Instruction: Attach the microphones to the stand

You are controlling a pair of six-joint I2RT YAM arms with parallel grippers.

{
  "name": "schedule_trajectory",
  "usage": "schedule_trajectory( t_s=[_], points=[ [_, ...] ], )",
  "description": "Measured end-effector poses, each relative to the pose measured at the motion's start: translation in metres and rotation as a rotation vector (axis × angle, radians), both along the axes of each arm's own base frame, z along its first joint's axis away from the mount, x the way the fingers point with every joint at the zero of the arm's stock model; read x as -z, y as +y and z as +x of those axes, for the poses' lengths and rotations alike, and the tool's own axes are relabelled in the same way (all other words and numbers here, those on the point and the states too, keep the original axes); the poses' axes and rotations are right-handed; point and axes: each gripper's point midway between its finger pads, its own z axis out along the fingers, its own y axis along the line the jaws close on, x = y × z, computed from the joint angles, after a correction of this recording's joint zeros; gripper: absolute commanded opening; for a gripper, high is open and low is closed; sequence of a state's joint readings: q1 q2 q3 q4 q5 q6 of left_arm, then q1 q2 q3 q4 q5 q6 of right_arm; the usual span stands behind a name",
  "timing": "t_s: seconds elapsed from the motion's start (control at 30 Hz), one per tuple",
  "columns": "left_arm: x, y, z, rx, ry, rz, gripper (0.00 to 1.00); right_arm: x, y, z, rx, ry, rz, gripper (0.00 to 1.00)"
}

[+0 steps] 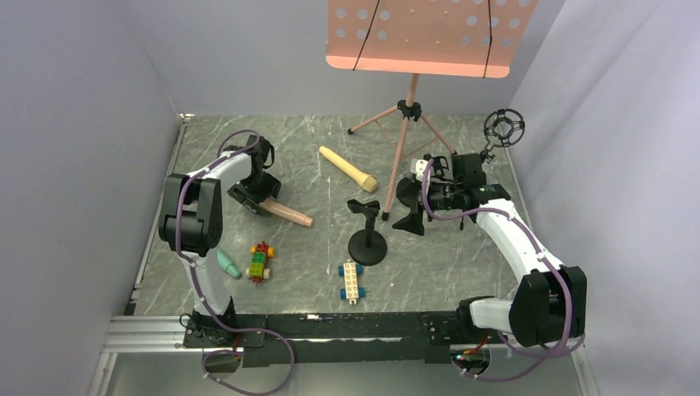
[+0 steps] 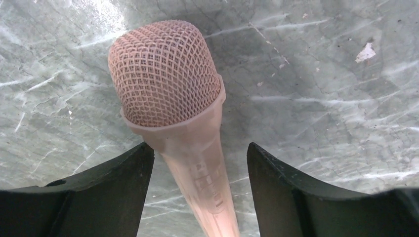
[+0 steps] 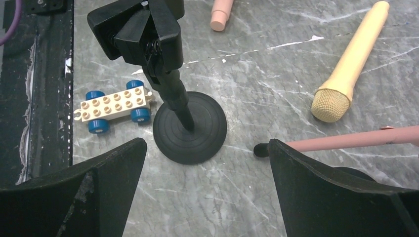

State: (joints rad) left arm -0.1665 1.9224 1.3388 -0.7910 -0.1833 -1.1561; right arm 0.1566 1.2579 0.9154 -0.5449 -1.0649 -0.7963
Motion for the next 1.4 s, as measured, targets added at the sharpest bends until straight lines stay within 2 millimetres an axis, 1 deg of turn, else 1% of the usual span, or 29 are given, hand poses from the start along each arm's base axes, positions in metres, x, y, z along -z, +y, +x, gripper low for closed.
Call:
schedule_trajectory(
  t_s=[0.03, 0.13, 0.27, 0.47, 0.53, 0.57, 0.63, 0.7, 0.83, 0.93, 0.97, 1.07, 1.13, 1.2, 1.23, 1.33, 1.4],
  points=[
    [0.001, 0.001, 0.000, -0.004, 0.004, 0.002, 0.62, 0.000, 0.000, -0.001, -0.002, 0.002, 0.000, 1.00],
    [0.005, 0.003, -0.002, -0.017, 0.020, 0.011, 0.48, 0.002, 0.000, -0.003, -0.010, 0.008, 0.001, 1.00],
    [0.006, 0.005, -0.005, -0.025, 0.033, 0.011, 0.23, 0.004, 0.000, -0.005, -0.018, 0.019, -0.001, 1.00],
    [0.003, 0.006, -0.004, -0.008, 0.005, 0.017, 0.06, 0.004, 0.000, -0.006, -0.023, 0.016, -0.001, 1.00],
    [-0.001, 0.007, -0.004, 0.032, -0.024, 0.020, 0.00, 0.004, 0.000, -0.007, -0.026, 0.017, -0.002, 1.00],
    [-0.006, 0.007, -0.004, 0.071, -0.047, 0.023, 0.00, 0.004, 0.000, -0.008, -0.030, 0.017, -0.002, 1.00],
    [-0.023, 0.006, -0.002, 0.150, -0.114, 0.022, 0.00, 0.005, 0.000, -0.009, -0.034, 0.018, -0.002, 1.00],
    [-0.047, 0.003, 0.003, 0.245, -0.209, 0.019, 0.00, 0.006, 0.000, -0.011, -0.039, 0.021, -0.003, 1.00],
    [-0.120, -0.013, 0.011, 0.488, -0.502, 0.005, 0.00, 0.007, 0.001, -0.016, -0.056, 0.037, 0.002, 1.00],
    [-0.178, -0.037, 0.013, 0.724, -0.751, -0.011, 0.00, 0.009, 0.001, -0.018, -0.067, 0.050, 0.002, 1.00],
    [-0.194, -0.046, 0.012, 0.806, -0.825, -0.016, 0.00, 0.010, 0.001, -0.019, -0.071, 0.053, 0.002, 1.00],
    [-0.230, -0.073, 0.004, 1.046, -1.018, -0.034, 0.00, 0.008, 0.003, -0.023, -0.093, 0.062, 0.014, 1.00],
    [-0.246, -0.092, -0.011, 1.218, -1.155, -0.056, 0.00, 0.007, 0.006, -0.025, -0.098, 0.068, 0.016, 1.00],
    [-0.254, -0.104, -0.031, 1.348, -1.263, -0.072, 0.00, 0.003, 0.010, -0.025, -0.089, 0.067, 0.015, 1.00],
    [-0.255, -0.110, -0.047, 1.425, -1.331, -0.074, 0.00, 0.000, 0.011, -0.023, -0.078, 0.054, 0.011, 1.00],
    [-0.253, -0.118, -0.088, 1.590, -1.458, -0.058, 0.00, -0.018, 0.013, -0.019, -0.053, 0.016, -0.003, 1.00],
    [-0.255, -0.120, -0.106, 1.661, -1.528, -0.027, 0.00, -0.035, 0.015, -0.012, -0.044, -0.021, -0.010, 1.00]
  ],
)
